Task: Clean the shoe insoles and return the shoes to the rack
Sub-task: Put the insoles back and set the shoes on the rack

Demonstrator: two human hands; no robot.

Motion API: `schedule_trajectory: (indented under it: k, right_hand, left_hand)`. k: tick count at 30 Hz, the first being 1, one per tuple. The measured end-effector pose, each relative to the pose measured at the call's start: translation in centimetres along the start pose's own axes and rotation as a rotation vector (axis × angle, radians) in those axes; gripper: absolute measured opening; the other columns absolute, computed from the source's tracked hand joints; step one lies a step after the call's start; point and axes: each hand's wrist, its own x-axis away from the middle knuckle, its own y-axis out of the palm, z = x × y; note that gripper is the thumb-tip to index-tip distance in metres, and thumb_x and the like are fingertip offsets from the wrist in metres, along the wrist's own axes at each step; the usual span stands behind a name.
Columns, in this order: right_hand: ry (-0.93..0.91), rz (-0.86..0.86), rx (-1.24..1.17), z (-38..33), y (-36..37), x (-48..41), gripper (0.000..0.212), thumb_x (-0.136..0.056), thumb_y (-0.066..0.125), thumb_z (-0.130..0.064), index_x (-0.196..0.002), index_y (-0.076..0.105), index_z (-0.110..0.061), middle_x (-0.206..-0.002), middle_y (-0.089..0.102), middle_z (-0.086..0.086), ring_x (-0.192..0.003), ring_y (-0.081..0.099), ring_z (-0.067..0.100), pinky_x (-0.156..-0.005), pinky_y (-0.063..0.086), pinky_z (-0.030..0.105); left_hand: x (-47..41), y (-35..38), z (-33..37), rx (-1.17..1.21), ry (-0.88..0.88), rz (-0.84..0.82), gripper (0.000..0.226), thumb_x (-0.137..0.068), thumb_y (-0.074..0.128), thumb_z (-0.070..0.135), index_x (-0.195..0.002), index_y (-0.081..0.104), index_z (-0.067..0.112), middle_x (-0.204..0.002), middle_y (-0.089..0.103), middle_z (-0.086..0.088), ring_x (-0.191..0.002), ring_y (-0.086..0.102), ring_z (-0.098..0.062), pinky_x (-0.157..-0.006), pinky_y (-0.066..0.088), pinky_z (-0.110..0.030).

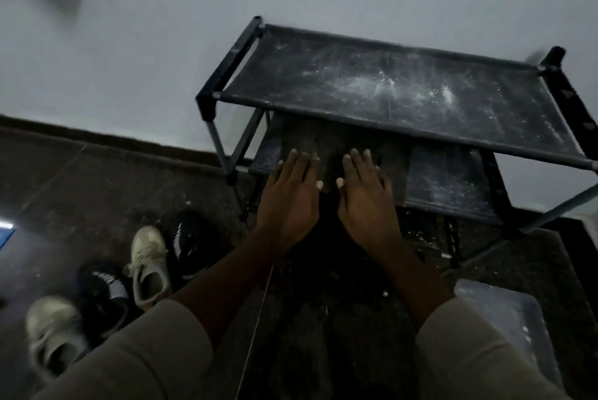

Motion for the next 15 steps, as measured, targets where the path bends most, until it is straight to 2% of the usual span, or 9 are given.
schedule_trajectory:
  k: [6,9,15]
  right_hand:
    - [-0.083,-0.141,-0.041,-6.7,-0.5,1.1,0.053,-0.105,0.033,-0.03,-0.149,0.044,-0.003,-0.16,0.037,0.015,-0.153,0.025,0.029,-0.117,0.032,0.048]
    - [-0.153,-0.209,-0.058,-11.4,0.2,1.7,0.054,-0.104,0.029,-0.032,-0.147,0.048,-0.004,-0.158,0.041,0.013,-0.151,0.03,0.029,-0.113,0.035,0.046]
    - [-0.283,-0.373,-0.098,-19.2,4.7,4.7,0.048,-0.102,0.043,-0.026,-0.145,0.051,-0.006,-0.154,0.047,0.013,-0.148,0.036,0.029,-0.11,0.04,0.047]
  left_hand:
    - [6.5,-3.3,-3.8,-0.007,-0.129,-0.107,0.051,-0.104,0.04,0.035,-0.148,0.045,0.011,-0.153,0.046,-0.012,-0.148,0.032,-0.029,-0.118,0.028,-0.044]
    - [11.0,-5.7,-6.9,-0.009,-0.252,-0.166,0.052,-0.103,0.038,0.037,-0.148,0.046,0.011,-0.152,0.047,-0.012,-0.147,0.034,-0.03,-0.116,0.032,-0.044]
    - [19.7,-7.6,-12.4,-0.05,-0.478,-0.316,0.058,-0.101,0.03,0.04,-0.15,0.042,0.012,-0.153,0.045,-0.012,-0.148,0.033,-0.029,-0.115,0.034,-0.046]
